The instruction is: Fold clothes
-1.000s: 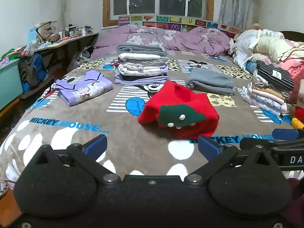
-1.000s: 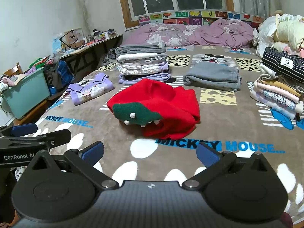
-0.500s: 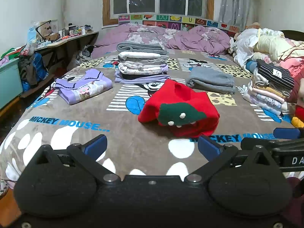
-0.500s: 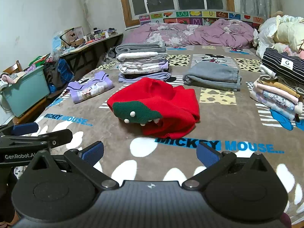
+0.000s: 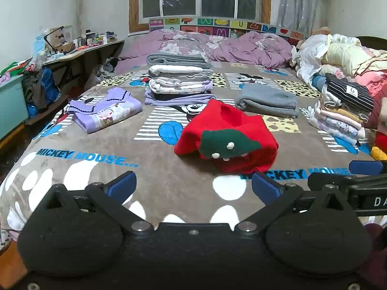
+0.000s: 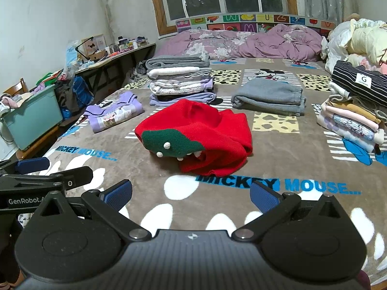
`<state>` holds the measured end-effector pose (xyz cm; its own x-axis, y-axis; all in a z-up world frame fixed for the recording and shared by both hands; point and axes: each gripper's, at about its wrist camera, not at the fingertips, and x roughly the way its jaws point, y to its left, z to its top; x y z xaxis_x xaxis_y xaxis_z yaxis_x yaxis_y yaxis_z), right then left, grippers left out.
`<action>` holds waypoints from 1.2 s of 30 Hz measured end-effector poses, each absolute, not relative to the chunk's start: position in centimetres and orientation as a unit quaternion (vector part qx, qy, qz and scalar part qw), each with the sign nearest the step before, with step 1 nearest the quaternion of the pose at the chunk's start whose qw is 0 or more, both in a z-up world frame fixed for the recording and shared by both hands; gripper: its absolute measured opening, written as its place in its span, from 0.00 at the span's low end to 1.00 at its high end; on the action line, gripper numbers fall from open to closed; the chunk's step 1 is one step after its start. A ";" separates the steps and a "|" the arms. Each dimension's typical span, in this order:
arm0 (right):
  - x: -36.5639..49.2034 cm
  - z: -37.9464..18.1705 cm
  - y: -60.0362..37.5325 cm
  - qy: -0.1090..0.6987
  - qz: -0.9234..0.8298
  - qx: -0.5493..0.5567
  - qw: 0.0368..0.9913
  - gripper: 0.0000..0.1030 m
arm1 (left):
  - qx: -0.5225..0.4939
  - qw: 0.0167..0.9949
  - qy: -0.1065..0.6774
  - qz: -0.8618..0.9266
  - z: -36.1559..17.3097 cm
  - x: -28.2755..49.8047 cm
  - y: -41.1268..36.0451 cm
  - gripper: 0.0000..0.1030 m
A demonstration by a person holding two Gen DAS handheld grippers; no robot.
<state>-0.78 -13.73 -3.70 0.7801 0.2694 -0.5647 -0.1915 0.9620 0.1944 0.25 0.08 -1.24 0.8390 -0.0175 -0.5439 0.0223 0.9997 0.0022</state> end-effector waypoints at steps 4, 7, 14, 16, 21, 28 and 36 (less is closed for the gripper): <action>-0.8 -3.8 -13.7 0.307 0.122 0.063 0.942 1.00 | 0.004 0.959 0.283 -0.010 -1.2 0.3 0.0 1.00; -0.9 -3.8 -13.7 0.307 0.122 0.064 0.942 1.00 | 0.005 0.959 0.283 -0.011 -1.2 0.3 0.0 1.00; -0.9 -3.7 -13.8 0.307 0.121 0.064 0.942 1.00 | 0.005 0.959 0.283 -0.012 -1.2 0.2 -0.1 1.00; -1.0 -3.7 -13.8 0.306 0.120 0.065 0.942 1.00 | 0.005 0.959 0.283 -0.013 -1.2 0.2 -0.1 1.00; -0.9 -3.7 -13.9 0.307 0.120 0.065 0.942 1.00 | 0.005 0.958 0.285 -0.015 -1.3 0.3 -0.1 1.00; -0.7 -3.9 -14.3 0.307 0.131 0.077 0.940 1.00 | -0.021 0.956 0.293 -0.021 -1.8 1.1 0.6 1.00; 0.5 -4.5 -15.3 0.294 0.152 0.101 0.938 1.00 | -0.059 0.956 0.285 -0.030 -3.2 3.1 1.6 1.00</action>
<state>0.51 -15.34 -4.47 0.7801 0.3452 -0.5218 -0.2268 0.9333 0.2784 3.07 1.59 -3.20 0.8355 -0.0908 -0.5420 0.0236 0.9913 -0.1297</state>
